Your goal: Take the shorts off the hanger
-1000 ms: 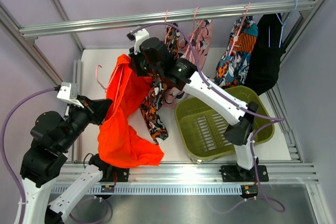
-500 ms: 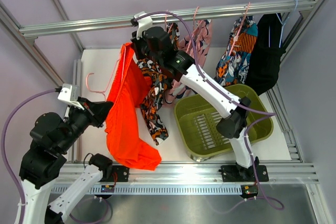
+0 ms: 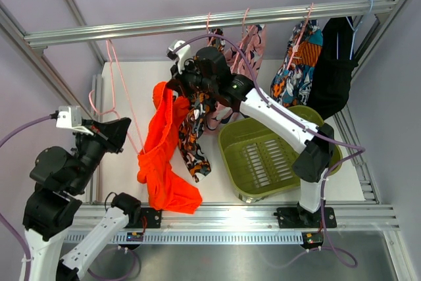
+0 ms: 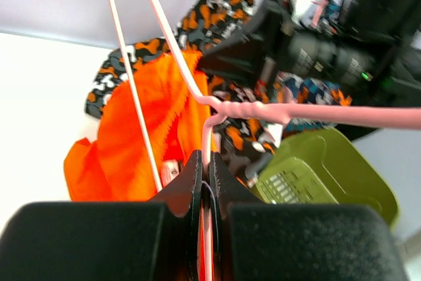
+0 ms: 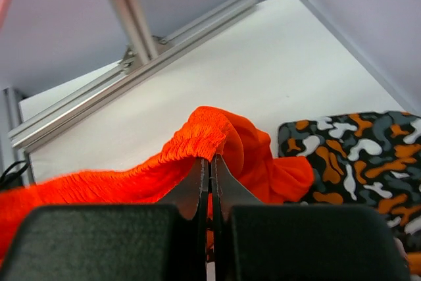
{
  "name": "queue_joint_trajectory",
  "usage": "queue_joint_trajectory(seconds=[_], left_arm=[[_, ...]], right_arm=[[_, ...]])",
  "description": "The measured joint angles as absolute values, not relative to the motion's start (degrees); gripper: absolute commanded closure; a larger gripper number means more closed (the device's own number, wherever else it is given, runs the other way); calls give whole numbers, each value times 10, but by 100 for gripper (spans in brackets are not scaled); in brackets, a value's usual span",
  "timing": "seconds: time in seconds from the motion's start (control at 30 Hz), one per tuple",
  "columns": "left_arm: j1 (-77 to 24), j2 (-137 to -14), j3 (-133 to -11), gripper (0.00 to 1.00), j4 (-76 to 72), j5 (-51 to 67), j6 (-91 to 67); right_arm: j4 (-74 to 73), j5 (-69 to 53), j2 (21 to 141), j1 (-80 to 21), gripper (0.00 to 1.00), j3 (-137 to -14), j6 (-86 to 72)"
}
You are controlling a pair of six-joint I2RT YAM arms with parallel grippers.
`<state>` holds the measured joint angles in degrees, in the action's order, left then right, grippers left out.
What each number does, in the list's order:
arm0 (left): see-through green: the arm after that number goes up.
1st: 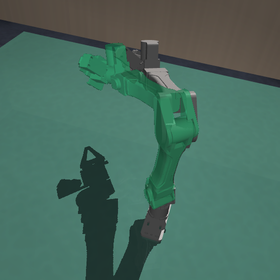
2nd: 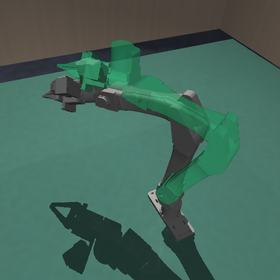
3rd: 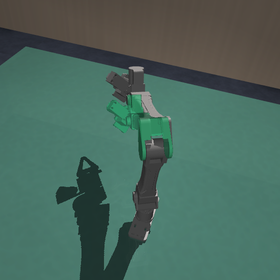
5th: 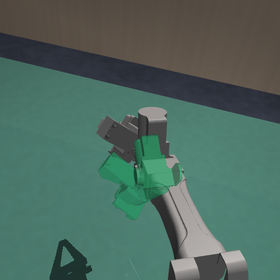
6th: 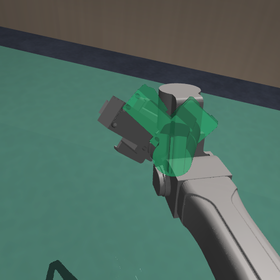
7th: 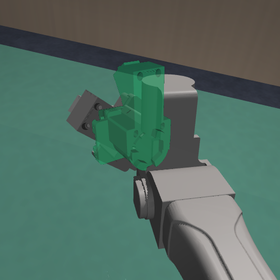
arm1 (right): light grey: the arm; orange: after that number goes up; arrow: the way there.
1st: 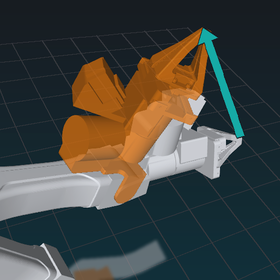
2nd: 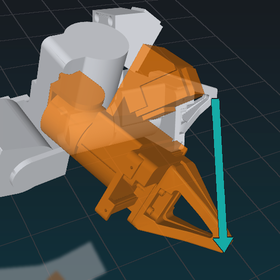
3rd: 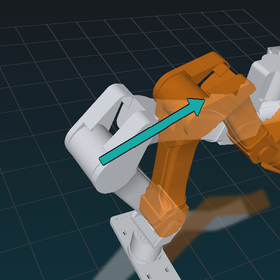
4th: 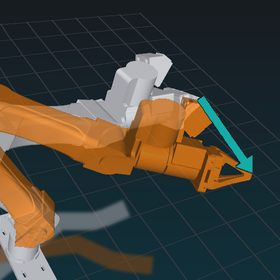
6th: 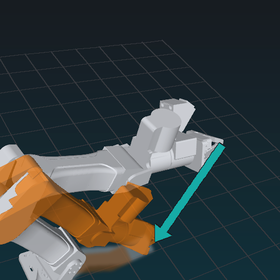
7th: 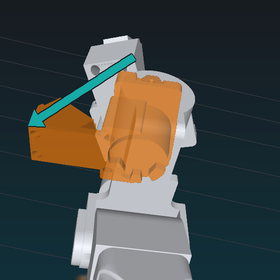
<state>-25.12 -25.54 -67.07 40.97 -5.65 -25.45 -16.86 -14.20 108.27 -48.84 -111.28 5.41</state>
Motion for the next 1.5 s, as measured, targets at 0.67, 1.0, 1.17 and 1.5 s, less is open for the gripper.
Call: queue_joint_trajectory(seconds=[0.67,1.0,1.17,1.5], left_arm=[[-251,-329,-698,100,478,-173,-307],[-251,-430,-843,100,613,-131,-315],[-245,-497,-897,100,622,-121,-290],[27,-666,-1016,100,620,93,-255]], right_arm=[[-201,-243,1039,-487,65,-1103,145],[-295,-425,976,-486,1,-1048,238],[-336,-470,906,-483,1,-985,280],[-348,-507,794,-435,1,-886,286]])
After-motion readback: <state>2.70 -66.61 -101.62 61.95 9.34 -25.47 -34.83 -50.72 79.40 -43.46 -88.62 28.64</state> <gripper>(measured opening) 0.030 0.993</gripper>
